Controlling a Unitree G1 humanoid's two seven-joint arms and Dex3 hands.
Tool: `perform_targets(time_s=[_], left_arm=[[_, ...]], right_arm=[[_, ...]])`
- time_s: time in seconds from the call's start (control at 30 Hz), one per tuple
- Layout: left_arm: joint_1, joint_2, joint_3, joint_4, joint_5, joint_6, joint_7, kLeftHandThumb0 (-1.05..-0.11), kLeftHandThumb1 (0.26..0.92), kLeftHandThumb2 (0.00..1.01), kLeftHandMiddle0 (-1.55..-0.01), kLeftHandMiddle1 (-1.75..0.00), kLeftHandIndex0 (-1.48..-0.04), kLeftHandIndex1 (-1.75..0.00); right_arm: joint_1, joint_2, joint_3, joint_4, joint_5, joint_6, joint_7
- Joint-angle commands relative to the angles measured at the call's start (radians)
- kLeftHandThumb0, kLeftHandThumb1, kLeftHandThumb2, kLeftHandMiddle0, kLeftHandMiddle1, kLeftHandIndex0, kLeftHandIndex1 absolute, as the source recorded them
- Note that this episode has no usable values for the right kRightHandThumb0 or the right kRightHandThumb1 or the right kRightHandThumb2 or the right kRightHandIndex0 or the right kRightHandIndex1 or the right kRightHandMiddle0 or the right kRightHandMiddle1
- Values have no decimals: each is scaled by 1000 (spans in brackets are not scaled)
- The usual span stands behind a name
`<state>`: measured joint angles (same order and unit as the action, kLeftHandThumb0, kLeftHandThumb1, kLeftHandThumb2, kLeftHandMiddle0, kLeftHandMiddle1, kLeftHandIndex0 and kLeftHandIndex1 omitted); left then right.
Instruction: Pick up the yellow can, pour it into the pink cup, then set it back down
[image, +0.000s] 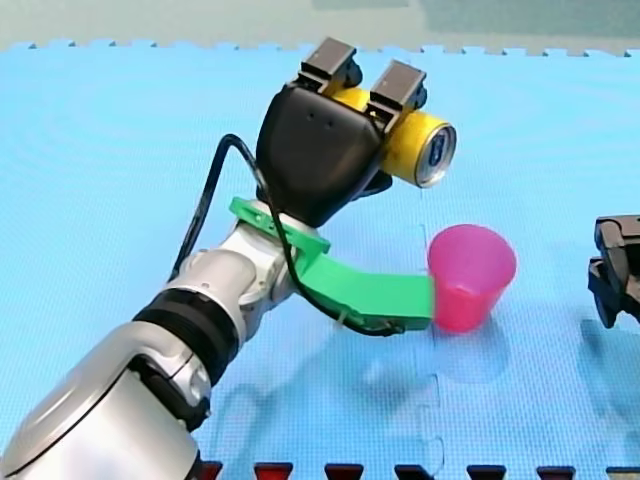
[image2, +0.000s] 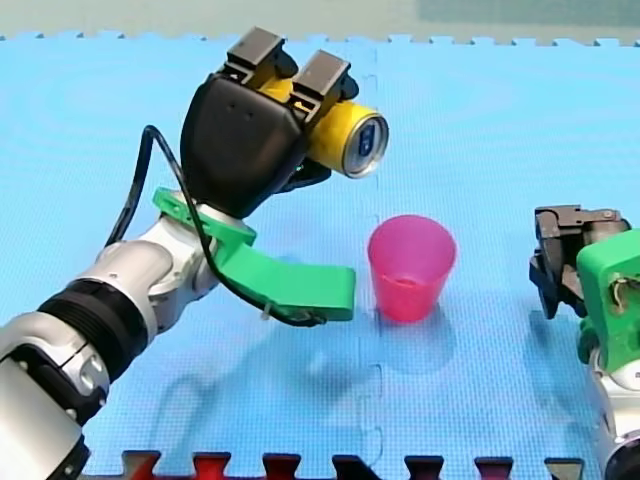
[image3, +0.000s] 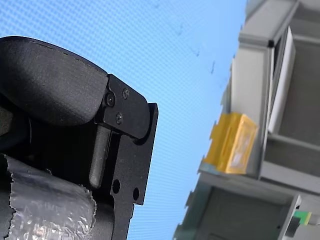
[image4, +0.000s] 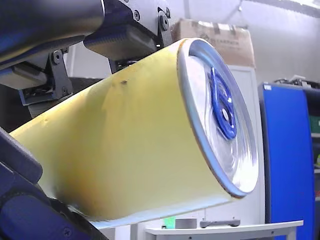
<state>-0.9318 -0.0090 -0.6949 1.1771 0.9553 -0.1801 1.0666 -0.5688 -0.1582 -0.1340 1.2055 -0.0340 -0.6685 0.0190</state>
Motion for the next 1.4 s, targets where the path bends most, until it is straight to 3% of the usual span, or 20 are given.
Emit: perform_targets(time_s=[0.0, 0.27, 0.63, 0.9, 1.37], left_arm=[[-18, 0, -4, 6, -2, 4, 9, -331, 868, 4, -821, -1746, -558, -1713], [-26, -8, -19, 22, 1, 8, 39, -339, 874, 5, -825, -1746, -552, -1713], [-37, -16, -27, 40, -2, -3, 50, -354, 880, 2, -825, -1746, -651, -1503], [-47, -21, -39, 38, 6, 15, 46, -368, 885, 2, -805, -1746, -688, -1376], [-55, -13, -69, 27, 27, 49, 40, -397, 888, 1, -781, -1746, -709, -1297]], right_arm=[[-3, -1, -1, 2, 1, -7, -3], [-6, 1, 2, 6, -6, -13, -19], [-16, -7, 8, 14, -21, -7, -39], [-24, -8, 8, 18, -21, 11, -40], [-19, -3, 5, 14, -15, 7, -37]])
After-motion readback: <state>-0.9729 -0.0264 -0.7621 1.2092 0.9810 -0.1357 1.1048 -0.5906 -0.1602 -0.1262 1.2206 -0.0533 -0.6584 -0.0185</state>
